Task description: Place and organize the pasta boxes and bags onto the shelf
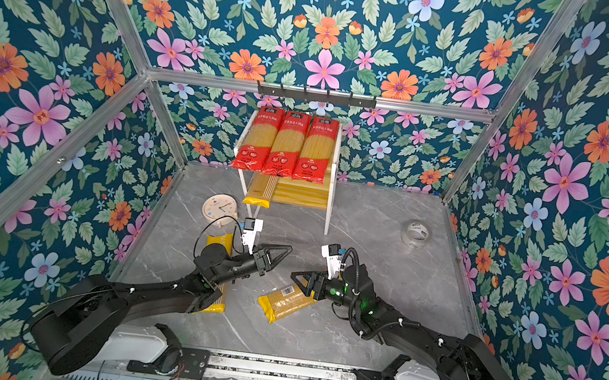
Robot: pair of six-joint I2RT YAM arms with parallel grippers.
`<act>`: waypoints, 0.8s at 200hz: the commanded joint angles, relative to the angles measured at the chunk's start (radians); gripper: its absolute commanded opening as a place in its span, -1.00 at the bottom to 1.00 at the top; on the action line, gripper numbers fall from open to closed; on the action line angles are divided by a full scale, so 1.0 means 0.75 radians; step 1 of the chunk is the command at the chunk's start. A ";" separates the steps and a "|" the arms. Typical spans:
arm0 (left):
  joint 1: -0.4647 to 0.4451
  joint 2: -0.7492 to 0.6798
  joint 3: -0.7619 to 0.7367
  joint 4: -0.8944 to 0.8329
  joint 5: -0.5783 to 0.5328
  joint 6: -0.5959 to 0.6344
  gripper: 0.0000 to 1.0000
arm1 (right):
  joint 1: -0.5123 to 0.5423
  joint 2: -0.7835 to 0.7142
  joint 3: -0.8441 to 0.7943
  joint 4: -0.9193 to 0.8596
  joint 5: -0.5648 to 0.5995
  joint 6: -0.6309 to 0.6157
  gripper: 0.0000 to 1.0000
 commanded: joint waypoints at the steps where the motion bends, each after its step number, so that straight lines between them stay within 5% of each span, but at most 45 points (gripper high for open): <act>1: 0.019 -0.059 -0.026 -0.004 0.011 -0.012 -0.64 | -0.002 -0.046 -0.014 -0.027 0.106 0.020 0.39; 31: -0.009 -0.189 0.068 -0.704 -0.165 0.310 -0.45 | -0.067 -0.202 0.109 -0.821 0.369 0.053 0.28; 53: -0.053 -0.136 0.129 -0.957 -0.261 0.428 -0.33 | -0.148 -0.265 0.107 -1.105 0.436 0.134 0.24; 97: -0.175 0.116 0.233 -0.944 -0.355 0.468 -0.16 | -0.222 -0.303 0.033 -1.198 0.409 0.264 0.27; 132: -0.185 0.266 0.279 -0.928 -0.345 0.477 -0.15 | -0.415 -0.183 -0.034 -0.940 0.264 0.257 0.26; 160: -0.185 0.335 0.315 -0.954 -0.320 0.487 -0.14 | -0.441 -0.108 -0.032 -0.776 0.293 0.251 0.21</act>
